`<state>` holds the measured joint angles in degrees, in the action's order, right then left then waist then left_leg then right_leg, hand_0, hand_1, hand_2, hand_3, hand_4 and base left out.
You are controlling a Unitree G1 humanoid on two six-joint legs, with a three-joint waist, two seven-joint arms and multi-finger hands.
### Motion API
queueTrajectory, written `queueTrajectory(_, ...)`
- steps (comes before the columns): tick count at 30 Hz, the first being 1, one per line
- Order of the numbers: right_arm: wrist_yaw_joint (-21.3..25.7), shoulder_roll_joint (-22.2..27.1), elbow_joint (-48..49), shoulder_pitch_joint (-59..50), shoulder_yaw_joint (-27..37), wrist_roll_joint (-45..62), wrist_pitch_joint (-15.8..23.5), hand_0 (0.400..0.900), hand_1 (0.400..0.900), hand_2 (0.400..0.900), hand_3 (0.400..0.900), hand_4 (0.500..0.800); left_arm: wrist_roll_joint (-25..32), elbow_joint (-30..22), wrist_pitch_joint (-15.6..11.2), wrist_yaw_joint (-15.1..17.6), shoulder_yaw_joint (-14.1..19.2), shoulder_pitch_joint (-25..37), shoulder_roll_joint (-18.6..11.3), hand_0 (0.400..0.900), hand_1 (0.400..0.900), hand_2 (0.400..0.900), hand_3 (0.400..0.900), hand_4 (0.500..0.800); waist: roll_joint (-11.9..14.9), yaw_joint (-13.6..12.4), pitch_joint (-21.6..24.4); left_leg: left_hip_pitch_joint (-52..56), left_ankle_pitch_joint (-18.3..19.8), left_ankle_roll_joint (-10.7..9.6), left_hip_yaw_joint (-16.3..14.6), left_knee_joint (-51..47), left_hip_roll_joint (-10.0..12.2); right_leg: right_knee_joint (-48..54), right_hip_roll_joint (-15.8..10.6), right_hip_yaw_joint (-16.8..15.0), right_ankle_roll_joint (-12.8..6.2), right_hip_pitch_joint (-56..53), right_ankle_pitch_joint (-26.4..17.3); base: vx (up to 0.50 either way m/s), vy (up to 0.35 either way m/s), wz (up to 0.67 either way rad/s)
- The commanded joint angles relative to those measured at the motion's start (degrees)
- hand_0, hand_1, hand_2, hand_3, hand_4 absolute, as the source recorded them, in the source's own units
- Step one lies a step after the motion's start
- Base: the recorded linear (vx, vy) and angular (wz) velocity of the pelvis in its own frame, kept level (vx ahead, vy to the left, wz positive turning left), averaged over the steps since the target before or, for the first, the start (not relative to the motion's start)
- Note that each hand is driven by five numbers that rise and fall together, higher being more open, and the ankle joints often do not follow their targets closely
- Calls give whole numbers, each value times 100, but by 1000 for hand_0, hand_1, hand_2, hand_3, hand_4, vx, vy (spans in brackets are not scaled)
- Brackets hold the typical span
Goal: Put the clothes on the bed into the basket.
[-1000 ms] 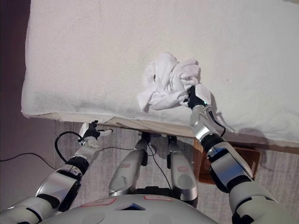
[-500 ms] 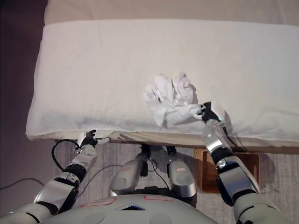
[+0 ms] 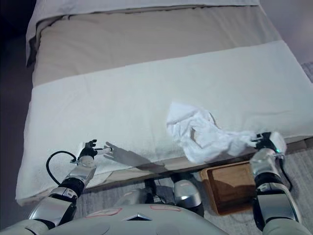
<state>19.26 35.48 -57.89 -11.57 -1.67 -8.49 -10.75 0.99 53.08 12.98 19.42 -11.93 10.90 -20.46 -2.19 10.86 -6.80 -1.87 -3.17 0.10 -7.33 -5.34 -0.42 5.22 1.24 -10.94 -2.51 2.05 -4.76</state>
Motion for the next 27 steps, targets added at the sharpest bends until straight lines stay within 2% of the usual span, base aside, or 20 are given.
queueTrajectory(1,334,732,-346,265,440,171,48,400,400,400,400,500,-338,81,-72,108,37,69,-305,900,900,900,900,800,-125,-20,600,674,634,-187,-239,34,138,-22,-20,193,-354,301,-46,9,-17,-4)
queueTrajectory(6,362,901,-474,646,867,244,9,400,400,400,400,500,-401,-29,-54,59,18,86,-341,900,900,900,900,800,-160,82,635,776,680,-180,-247,34,150,-22,-4,213,-354,195,3,9,-3,-2)
queueTrajectory(8,421,944,-150,912,1107,173,-29,400,400,400,400,500,-436,-198,-19,65,71,58,-366,900,900,900,900,800,-185,141,650,802,693,-182,-268,34,160,-22,0,204,-358,178,12,15,-6,-6)
queueTrajectory(19,661,1599,-865,1168,1935,363,-124,400,400,400,400,500,-510,-355,-64,28,-67,214,-414,900,900,900,900,800,-335,298,631,916,723,-181,-326,34,155,-22,15,173,-355,78,69,6,-5,-3)
queueTrajectory(27,674,1855,-1034,1181,2090,338,-150,400,400,400,400,500,-517,-439,-103,5,-146,177,-385,900,900,900,900,800,-403,306,596,942,725,-178,-299,34,155,-22,18,200,-354,36,102,1,-12,0)
